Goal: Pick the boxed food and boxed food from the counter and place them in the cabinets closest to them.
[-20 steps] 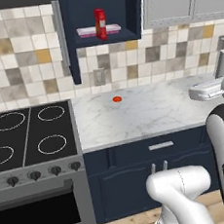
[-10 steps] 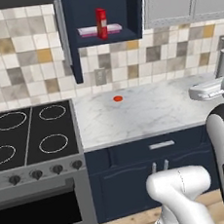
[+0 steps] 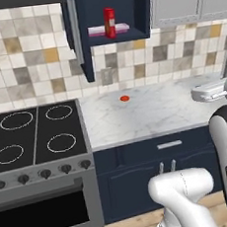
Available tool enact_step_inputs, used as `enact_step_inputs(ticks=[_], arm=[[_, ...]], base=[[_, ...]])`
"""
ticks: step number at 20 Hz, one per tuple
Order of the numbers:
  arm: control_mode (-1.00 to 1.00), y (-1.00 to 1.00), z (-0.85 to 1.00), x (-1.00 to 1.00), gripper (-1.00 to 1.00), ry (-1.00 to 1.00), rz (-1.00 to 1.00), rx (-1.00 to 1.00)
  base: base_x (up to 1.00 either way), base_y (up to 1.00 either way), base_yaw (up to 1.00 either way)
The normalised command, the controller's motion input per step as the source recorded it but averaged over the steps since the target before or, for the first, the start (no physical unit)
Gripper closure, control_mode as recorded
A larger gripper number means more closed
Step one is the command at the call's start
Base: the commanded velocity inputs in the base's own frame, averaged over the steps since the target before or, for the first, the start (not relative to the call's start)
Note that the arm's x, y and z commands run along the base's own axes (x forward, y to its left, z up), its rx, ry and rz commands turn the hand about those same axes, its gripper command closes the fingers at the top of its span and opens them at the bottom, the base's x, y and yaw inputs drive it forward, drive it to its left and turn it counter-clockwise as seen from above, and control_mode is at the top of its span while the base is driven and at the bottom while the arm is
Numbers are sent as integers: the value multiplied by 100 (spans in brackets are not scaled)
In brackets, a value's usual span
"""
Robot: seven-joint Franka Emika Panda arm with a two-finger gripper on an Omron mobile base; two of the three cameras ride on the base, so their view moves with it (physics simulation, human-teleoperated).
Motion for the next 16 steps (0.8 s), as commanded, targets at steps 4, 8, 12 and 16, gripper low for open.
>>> enact_step_inputs(ticks=[4, 8, 12, 16], arm=[[100, 0, 0, 0, -100, 0, 0, 0], [100, 0, 0, 0, -100, 0, 0, 0], [100, 0, 0, 0, -100, 0, 0, 0], [100, 0, 0, 0, -100, 0, 0, 0]], base=[[-29, 38, 0], [-30, 40, 0], [-27, 45, 0], [-23, 45, 0]])
